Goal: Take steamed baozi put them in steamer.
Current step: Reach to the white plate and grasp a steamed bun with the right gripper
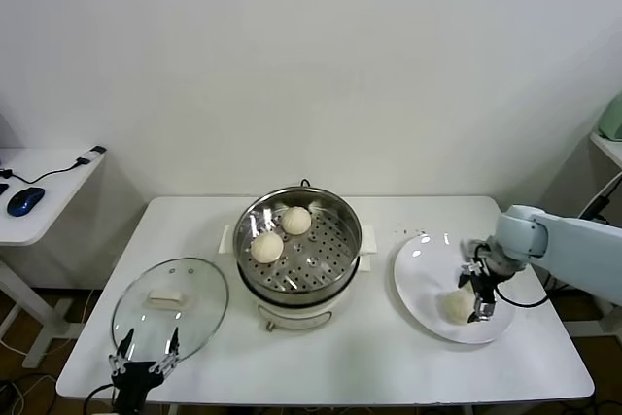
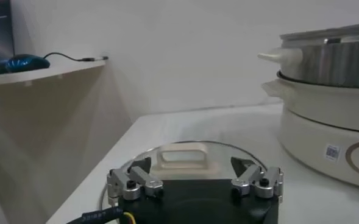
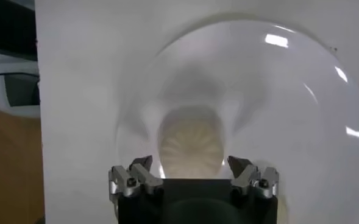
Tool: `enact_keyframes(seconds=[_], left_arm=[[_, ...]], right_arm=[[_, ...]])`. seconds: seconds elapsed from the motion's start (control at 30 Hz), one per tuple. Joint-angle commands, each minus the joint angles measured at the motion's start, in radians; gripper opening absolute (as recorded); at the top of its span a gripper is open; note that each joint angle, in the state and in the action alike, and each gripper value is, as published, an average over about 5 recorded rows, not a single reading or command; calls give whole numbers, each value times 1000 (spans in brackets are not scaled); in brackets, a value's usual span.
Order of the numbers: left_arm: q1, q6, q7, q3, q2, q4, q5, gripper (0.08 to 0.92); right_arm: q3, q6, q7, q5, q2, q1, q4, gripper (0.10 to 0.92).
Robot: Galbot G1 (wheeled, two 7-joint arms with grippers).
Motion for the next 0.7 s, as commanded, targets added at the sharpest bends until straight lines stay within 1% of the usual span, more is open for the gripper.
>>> enact_keyframes(seconds=[0.03,0.2,0.27,0.47,0.57,0.7], left_arm=[[0,-1,0,0,1,2,0,823],[-1,-4,0,5,4,9,5,823],[-2,-5,0,6,4,10,6,823],[-4,-4,0,7,4,6,6,823],[-4,-4,1,8,4,4,6,823],[-5,-4,1,10,4,2,6,823]], right_arm=[[45,-9,21,-18,19,-68,-21,823],[37,-13,19,-19,25,-47,-23,822],[20,-11,9,-19,22,-21,-18,809],[-32,-4,-17,-6,11,68,8,692],[-78,9,-39,20,13,159,30,673],[-236,64,-97,87,77,412,35,670]])
